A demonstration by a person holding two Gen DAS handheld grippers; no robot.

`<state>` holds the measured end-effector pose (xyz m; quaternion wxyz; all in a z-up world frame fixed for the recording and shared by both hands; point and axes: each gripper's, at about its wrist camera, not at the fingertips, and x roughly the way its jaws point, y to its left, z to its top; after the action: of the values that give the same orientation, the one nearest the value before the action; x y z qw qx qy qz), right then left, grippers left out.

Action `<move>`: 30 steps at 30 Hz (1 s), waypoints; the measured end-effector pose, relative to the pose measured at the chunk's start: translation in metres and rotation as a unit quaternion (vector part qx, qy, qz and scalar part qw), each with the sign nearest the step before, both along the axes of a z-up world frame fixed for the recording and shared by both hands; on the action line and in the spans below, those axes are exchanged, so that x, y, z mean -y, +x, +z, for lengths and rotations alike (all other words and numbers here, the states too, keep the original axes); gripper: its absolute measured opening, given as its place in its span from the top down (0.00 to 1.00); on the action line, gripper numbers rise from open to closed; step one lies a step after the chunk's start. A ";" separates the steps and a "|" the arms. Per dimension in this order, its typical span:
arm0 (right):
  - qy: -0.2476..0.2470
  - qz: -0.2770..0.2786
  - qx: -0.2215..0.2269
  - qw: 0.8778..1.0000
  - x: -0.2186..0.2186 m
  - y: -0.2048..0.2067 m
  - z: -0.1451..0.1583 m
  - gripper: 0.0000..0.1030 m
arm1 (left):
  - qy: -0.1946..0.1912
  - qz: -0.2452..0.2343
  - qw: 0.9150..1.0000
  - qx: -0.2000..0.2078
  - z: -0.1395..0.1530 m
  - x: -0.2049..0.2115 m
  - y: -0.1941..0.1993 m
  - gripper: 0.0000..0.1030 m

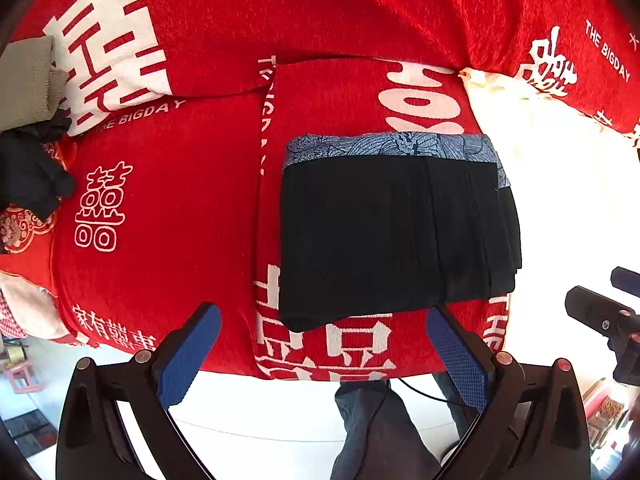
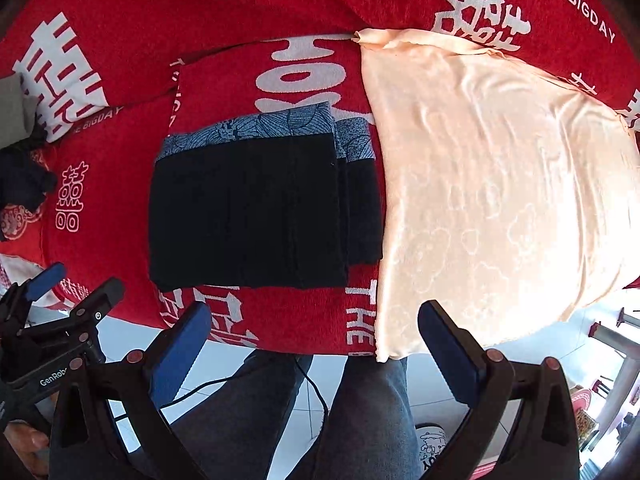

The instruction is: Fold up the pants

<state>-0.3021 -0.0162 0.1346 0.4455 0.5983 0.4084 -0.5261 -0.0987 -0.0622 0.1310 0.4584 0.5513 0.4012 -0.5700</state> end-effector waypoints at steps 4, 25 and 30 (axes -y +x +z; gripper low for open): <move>-0.001 0.005 -0.003 1.000 0.002 0.002 0.001 0.00 | 0.003 -0.004 1.000 -0.003 0.001 0.001 0.001 0.00; -0.024 0.032 -0.023 0.999 0.004 0.011 0.013 0.00 | -0.004 -0.016 1.000 0.004 0.006 -0.002 -0.003 0.00; -0.026 0.029 -0.022 0.999 0.002 0.012 0.013 0.00 | -0.006 -0.021 1.000 0.005 0.007 -0.002 -0.003 0.00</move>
<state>-0.2902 -0.0185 0.1477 0.4668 0.5625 0.4219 -0.5364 -0.1017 -0.0598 0.1377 0.4514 0.5601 0.3839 -0.5789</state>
